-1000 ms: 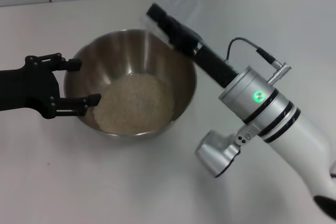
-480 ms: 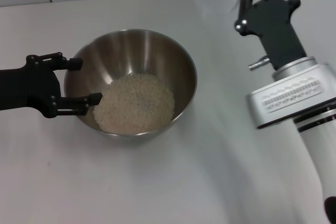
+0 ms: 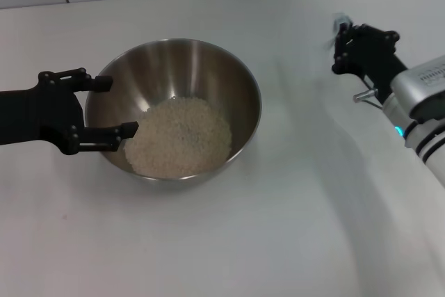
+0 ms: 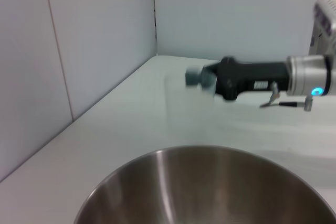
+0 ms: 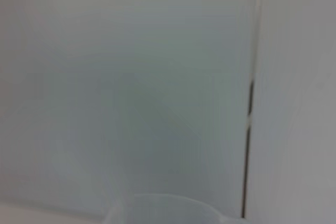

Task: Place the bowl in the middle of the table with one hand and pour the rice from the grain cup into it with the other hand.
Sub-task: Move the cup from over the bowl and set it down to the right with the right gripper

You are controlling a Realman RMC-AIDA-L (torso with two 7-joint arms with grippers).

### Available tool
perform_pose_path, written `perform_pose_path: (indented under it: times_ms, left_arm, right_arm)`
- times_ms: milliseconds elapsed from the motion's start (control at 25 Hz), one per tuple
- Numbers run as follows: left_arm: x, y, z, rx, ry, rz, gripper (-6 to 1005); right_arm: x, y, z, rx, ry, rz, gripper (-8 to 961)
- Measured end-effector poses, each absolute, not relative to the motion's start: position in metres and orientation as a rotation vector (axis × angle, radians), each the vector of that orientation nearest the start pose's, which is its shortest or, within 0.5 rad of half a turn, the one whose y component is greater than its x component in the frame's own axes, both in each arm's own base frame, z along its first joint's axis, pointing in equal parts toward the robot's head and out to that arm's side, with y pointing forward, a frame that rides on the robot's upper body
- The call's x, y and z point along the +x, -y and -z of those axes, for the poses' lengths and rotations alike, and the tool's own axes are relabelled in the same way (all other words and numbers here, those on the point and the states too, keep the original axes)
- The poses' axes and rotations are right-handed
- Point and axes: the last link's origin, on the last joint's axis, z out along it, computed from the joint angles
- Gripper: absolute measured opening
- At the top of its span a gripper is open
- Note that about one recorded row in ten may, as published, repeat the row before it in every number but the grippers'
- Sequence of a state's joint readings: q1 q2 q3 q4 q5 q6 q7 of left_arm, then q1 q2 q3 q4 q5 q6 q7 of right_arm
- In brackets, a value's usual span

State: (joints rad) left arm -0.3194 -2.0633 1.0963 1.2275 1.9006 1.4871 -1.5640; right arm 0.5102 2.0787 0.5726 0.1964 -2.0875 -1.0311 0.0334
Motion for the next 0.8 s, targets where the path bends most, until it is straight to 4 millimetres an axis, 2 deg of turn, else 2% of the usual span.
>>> perform_pose_path:
  times_ms: [280,560,800]
  left_arm:
    - [-0.222,-0.323,-0.034,-2.772,0.249,0.386,863]
    - [-0.221,-0.324,-0.033,-2.773,0.246,0.387,863]
    - [-0.221,-0.324,-0.033,-2.774,0.247,0.387,863]
  right_arm:
    - [0.3,-0.354,0.071,-1.932,-0.483,-0.478,113]
    - [0.301,-0.357,0.077,-1.963,-0.507,-0.425,122]
    - [0.308,-0.346,0.08,-1.957,-0.53,-0.426,130]
